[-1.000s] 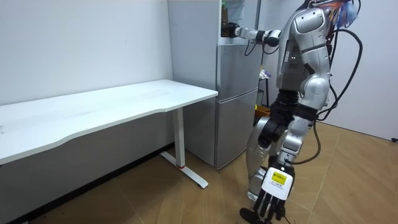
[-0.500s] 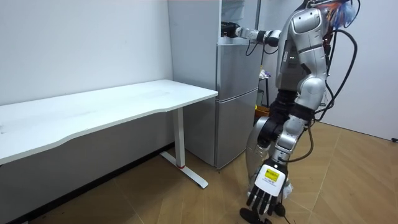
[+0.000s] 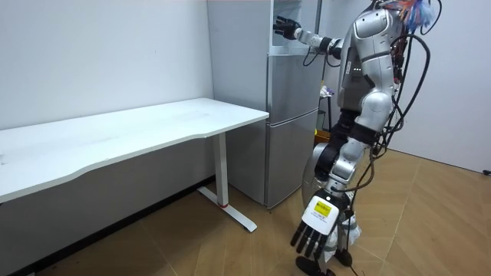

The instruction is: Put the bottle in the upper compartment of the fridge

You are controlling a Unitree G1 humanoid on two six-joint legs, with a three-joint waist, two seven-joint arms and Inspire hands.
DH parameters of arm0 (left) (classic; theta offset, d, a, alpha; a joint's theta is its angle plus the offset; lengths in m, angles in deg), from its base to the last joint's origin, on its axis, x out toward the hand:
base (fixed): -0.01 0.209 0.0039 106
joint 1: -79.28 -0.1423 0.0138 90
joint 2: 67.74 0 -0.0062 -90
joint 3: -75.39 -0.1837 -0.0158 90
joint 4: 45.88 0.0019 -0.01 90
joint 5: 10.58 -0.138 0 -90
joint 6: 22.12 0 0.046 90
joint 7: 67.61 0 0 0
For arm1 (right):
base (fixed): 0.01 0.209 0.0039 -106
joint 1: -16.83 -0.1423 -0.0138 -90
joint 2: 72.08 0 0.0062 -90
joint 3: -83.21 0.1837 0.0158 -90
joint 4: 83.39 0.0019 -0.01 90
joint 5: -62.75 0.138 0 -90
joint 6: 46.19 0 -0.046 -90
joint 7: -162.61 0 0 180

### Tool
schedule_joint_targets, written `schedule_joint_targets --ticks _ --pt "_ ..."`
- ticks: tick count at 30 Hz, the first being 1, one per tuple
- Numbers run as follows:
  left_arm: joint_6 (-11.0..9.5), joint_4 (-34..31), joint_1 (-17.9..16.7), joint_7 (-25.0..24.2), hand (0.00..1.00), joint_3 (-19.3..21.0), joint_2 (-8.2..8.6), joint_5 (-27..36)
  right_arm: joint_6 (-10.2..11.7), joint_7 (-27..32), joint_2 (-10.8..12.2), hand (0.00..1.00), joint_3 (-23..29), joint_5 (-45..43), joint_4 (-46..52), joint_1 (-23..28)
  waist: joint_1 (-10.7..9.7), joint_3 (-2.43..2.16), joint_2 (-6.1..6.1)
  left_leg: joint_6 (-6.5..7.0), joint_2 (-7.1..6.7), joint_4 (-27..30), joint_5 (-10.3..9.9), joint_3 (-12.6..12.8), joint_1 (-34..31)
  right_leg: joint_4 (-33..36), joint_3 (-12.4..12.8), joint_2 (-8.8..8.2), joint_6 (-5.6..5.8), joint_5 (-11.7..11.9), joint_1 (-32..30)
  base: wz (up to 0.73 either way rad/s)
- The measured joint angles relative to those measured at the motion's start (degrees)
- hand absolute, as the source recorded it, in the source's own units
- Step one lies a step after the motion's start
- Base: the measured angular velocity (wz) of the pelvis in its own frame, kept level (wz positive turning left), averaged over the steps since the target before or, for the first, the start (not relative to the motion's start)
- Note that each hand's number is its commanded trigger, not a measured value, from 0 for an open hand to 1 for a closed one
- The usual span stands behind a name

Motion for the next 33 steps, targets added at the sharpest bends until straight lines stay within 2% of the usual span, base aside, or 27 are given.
schedule_joint_targets --ticks 1,4,7,13,16,18,19,21,23,26,28,30,33 --pt "0.0 0.07 0.16 0.0 0.0 0.05 0.06 -0.03 0.0 0.4 0.04 0.0 0.69 -0.08 3.5 2.26 -0.05 -0.16 -0.2 -0.01 0.05 -0.07 0.0 0.12 0.09 0.01 0.06 -0.01 0.0 0.0 -0.12 -0.08" --pt "-0.01 1.51 0.78 0.0 0.0 0.06 0.24 -0.01 0.05 0.28 0.11 0.0 1.92 -0.13 11.76 7.17 -0.27 0.01 0.11 -0.03 0.24 -0.47 -0.04 1.03 0.85 0.08 0.21 -0.01 -0.01 0.03 0.2 -0.14" --pt "-0.08 2.29 0.98 0.03 0.0 0.07 0.67 -0.05 0.27 0.32 0.58 0.0 2.77 -0.18 17.27 9.64 -1.65 0.1 0.52 -0.03 0.27 -0.43 -0.04 1.37 0.91 0.11 0.37 -0.04 -0.04 0.07 0.19 -0.07" --pt "-0.17 2.32 1.03 0.96 0.0 -0.38 2.5 0.02 1.16 -0.28 5.42 0.0 7.05 -2.11 27.21 14.07 -3.18 0.1 1.7 -0.1 0.64 -0.5 -0.25 3.05 1.81 0.16 2.49 0.23 -0.14 0.14 -0.07 -0.14" --pt "-0.17 2.27 1.0 1.06 0.0 -2.55 2.52 1.19 1.21 -0.53 6.1 0.0 7.06 -1.78 30.22 16.09 -4.61 -0.18 2.3 -0.03 0.6 -0.47 -0.34 3.4 2.09 -0.06 2.98 0.21 -0.05 0.09 -0.14 -0.09" --pt "-0.18 2.22 1.08 1.39 0.0 -3.38 2.47 2.11 1.21 -0.68 7.67 0.0 7.47 -1.4 31.83 16.48 -5.57 -0.2 2.62 -0.01 0.63 -0.53 -0.35 3.8 2.36 0.02 3.44 0.22 -0.04 0.08 -0.31 -0.12" --pt "-0.32 2.06 1.08 1.9 0.0 -4.05 2.5 2.1 1.22 -0.74 8.77 0.0 8.27 -1.35 33.72 17.44 -5.94 -0.39 2.71 0.0 0.63 -0.68 -0.34 4.05 2.29 0.09 3.83 0.25 -0.04 0.08 -0.6 -0.13" --pt "-1.1 2.01 1.03 2.3 0.0 -4.64 2.57 1.8 1.72 -0.81 10.74 0.0 9.82 -1.44 37.17 19.4 -6.1 -0.46 3.01 0.04 0.65 -0.89 -0.36 4.51 2.38 0.08 4.3 0.29 -0.01 0.1 -0.81 -0.13" --pt "-1.88 1.83 1.07 2.58 0.0 -5.27 2.61 1.83 3.26 -1.04 12.81 0.0 11.24 -1.26 41.64 22.54 -6.19 -0.41 3.52 0.09 0.65 -1.1 -0.44 4.8 2.54 0.1 4.69 0.3 0.01 0.11 -0.94 -0.1" --pt "-2.74 1.83 1.33 3.5 0.0 -5.93 2.66 1.93 4.9 -2.47 15.37 0.0 11.1 1.61 44.26 23.79 -6.99 -0.49 3.81 0.09 0.68 -1.57 -0.43 5.29 2.86 0.1 5.17 0.38 0.02 0.11 -0.99 -0.09" --pt "-3.64 1.85 1.33 3.79 0.0 -6.59 2.66 1.97 5.21 -4.32 16.28 0.0 11.02 4.45 45.11 24.57 -7.16 -0.69 4.16 0.07 0.8 -1.98 -0.43 6.04 2.91 0.15 5.81 0.48 0.02 0.15 -1.42 -0.17" --pt "-4.11 1.9 1.32 4.01 0.0 -6.74 2.68 2.05 6.15 -6.66 17.16 0.0 10.93 6.6 45.17 26.71 -7.31 -0.64 4.29 0.07 0.82 -2.03 -0.42 6.37 3.09 0.26 6.15 0.56 0.02 0.21 -1.5 -0.12" --pt "-4.49 3.14 2.13 4.62 0.0 -6.84 2.98 2.04 6.18 -9.36 19.1 0.0 10.93 8.96 45.22 30.59 -7.6 -0.5 4.52 0.09 0.82 -2.16 -0.46 6.52 3.09 1.02 6.14 0.51 0.03 0.24 -1.95 -0.06"
